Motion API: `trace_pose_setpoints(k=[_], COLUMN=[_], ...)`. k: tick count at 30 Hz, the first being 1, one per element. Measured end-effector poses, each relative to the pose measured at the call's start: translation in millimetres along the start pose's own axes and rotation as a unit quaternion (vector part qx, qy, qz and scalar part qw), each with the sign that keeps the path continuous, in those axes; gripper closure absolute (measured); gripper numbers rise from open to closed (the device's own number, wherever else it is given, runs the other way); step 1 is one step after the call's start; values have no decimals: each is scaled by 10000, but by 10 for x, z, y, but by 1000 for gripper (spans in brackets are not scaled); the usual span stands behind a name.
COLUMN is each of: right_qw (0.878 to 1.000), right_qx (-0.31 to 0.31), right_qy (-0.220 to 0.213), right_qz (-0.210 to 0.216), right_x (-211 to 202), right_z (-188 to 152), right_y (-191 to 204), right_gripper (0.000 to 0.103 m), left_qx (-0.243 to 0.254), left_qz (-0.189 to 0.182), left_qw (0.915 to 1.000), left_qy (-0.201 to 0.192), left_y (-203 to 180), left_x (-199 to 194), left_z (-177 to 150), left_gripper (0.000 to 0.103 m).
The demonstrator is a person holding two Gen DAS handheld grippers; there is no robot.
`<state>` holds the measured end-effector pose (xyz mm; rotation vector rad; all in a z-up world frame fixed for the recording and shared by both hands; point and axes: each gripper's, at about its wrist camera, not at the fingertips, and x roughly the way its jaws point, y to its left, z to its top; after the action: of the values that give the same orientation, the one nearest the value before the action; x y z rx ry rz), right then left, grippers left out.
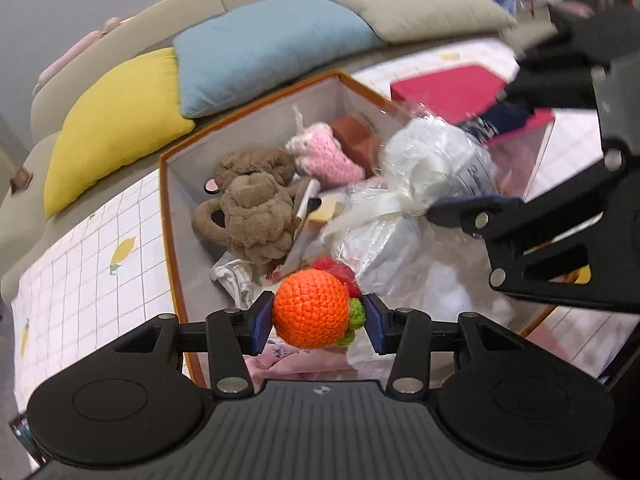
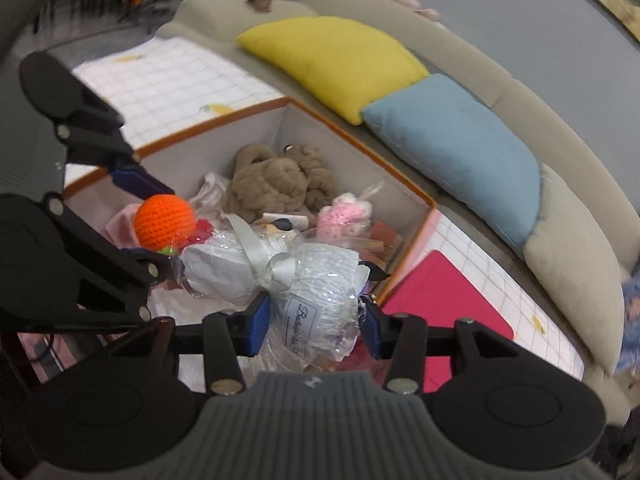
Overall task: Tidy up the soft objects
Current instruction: 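Carry the plastic bag in the right tool while the left tool carries the knitted fruit into the box, then open the right tool to drop the plastic bag while the left tool releases the knitted fruit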
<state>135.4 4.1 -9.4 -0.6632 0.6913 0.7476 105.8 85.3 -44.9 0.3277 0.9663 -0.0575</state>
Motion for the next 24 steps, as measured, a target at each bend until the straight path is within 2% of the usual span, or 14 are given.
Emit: trace_pose_setpoints(k=[4, 12, 15, 20, 24], right_qw=[9989, 9949, 9939, 9917, 9902], right_qx=[-388, -578, -663, -882, -1045], right_qy=[213, 681, 731, 759, 711], right_qz=[147, 473, 500, 541, 589], right_x=[158, 430, 479, 501, 451], right_z=[16, 6, 4, 9, 42], right_y=[54, 53, 72, 95, 66], right_gripper=[56, 56, 55, 52, 46], left_qx=[219, 359, 321, 296, 424], left_qz=[-95, -177, -228, -266, -182], left_qw=[9994, 9976, 9969, 9973, 9979], left_qy=[264, 564, 675, 625, 460], left_y=[-13, -24, -14, 9, 18], left_x=[172, 393, 465, 452, 338], left_z=[-4, 15, 19, 10, 37], left_gripper=[50, 50, 47, 42, 32])
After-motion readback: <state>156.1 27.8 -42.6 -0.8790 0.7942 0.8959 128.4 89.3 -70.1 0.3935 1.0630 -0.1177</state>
